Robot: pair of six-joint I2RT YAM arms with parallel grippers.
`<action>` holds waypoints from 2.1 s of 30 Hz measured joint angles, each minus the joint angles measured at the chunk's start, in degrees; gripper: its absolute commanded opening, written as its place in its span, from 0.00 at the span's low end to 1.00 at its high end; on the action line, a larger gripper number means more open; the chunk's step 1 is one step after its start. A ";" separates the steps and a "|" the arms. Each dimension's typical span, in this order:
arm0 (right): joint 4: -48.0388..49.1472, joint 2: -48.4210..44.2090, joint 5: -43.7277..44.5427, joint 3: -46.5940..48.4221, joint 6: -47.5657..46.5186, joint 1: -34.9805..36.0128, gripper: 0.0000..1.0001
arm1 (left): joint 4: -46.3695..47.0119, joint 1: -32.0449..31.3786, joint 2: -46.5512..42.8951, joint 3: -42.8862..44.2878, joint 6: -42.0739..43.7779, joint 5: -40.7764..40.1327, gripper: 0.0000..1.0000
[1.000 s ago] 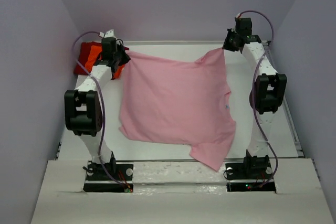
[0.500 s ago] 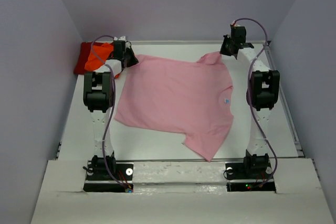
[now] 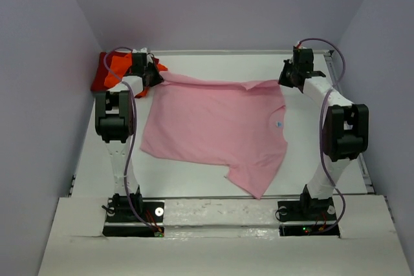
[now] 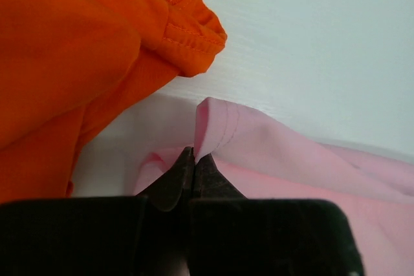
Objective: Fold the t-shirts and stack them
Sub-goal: Fold the flattened tshirt in 1/3 of the way
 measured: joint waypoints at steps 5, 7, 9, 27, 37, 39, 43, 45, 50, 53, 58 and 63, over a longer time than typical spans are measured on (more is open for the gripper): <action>0.85 -4.66 0.98 -3.74 0.37 0.00 0.00 | 0.04 0.44 -4.59 -2.12 0.55 -0.59 0.03; 0.92 -6.05 1.25 -5.90 0.50 0.00 0.00 | 0.04 0.61 -6.19 -2.78 0.57 -0.66 0.03; 0.37 -7.04 1.64 -7.65 0.48 0.00 0.00 | -0.09 0.61 -7.45 -3.50 0.59 -0.70 0.03; -1.42 -16.11 2.03 -17.38 0.81 0.00 0.00 | -3.48 0.61 -12.98 -12.76 0.92 -1.14 0.03; -2.45 -17.00 1.64 -23.54 2.23 0.00 0.00 | -8.55 0.61 -14.64 -16.76 0.90 -2.38 0.13; -2.69 -17.27 1.27 -24.76 2.67 0.00 0.00 | -9.16 0.61 -15.87 -17.44 0.81 -2.54 0.23; -3.39 -17.86 1.36 -26.67 3.76 0.00 0.43 | -9.25 0.61 -19.87 -19.08 0.42 -3.48 0.40; -4.31 -18.25 1.51 -26.91 4.04 0.00 0.47 | -9.31 0.61 -22.23 -19.78 0.17 -3.96 0.42; -4.79 -20.52 1.46 -26.88 4.61 0.00 0.54 | -9.14 0.63 -30.34 -20.79 -1.03 -5.75 0.44; -4.96 -21.46 0.85 -25.86 4.63 0.00 0.54 | -8.28 0.63 -34.40 -20.79 -1.97 -6.49 0.45; -4.87 -20.61 -1.16 -22.82 4.81 0.04 0.54 | -5.90 0.72 -35.26 -20.06 -4.33 -3.89 0.46; -3.56 -15.52 -3.15 -18.62 5.03 0.74 0.52 | -2.45 0.72 -30.10 -18.56 -6.43 -0.15 0.46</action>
